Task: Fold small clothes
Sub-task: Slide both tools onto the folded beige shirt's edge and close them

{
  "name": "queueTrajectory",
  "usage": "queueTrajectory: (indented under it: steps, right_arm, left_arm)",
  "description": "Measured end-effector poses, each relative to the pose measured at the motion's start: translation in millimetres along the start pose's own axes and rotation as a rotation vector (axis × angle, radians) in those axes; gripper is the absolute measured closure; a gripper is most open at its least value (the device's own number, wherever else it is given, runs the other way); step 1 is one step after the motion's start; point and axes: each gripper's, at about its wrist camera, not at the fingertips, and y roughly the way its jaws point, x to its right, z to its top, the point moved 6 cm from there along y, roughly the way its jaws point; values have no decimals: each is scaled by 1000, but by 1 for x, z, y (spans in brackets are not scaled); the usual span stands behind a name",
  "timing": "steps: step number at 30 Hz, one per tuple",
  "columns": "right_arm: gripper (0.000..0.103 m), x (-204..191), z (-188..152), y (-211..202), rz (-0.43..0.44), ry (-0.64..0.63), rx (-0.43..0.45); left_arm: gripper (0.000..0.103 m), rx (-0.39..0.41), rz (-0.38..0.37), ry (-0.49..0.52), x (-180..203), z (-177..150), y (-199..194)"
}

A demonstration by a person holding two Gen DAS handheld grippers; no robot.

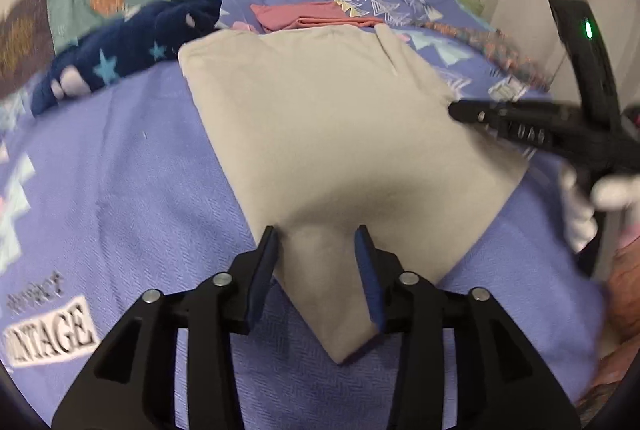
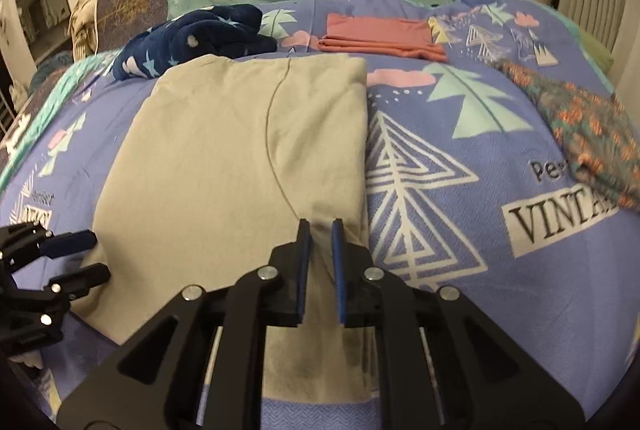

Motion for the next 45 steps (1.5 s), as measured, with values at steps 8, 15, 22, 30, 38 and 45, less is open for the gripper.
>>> queueTrajectory:
  steps: [8, 15, 22, 30, 38, 45]
  right_arm:
    - [84, 6, 45, -8, 51, -12, 50]
    - [93, -4, 81, 38, 102, -76, -4]
    - [92, 32, 88, 72, 21, -6, -18]
    - [66, 50, 59, 39, 138, 85, -63]
    - [54, 44, 31, 33, 326, 145, -153]
    - [48, 32, 39, 44, 373, 95, -154]
  left_arm:
    - [60, 60, 19, -58, -31, 37, -3]
    - [59, 44, 40, -40, -38, 55, 26]
    - [42, 45, 28, -94, -56, 44, 35]
    - [42, 37, -8, -134, -60, 43, 29]
    - [39, 23, -62, -162, -62, 43, 31]
    - [34, 10, -149, -182, -60, 50, 37]
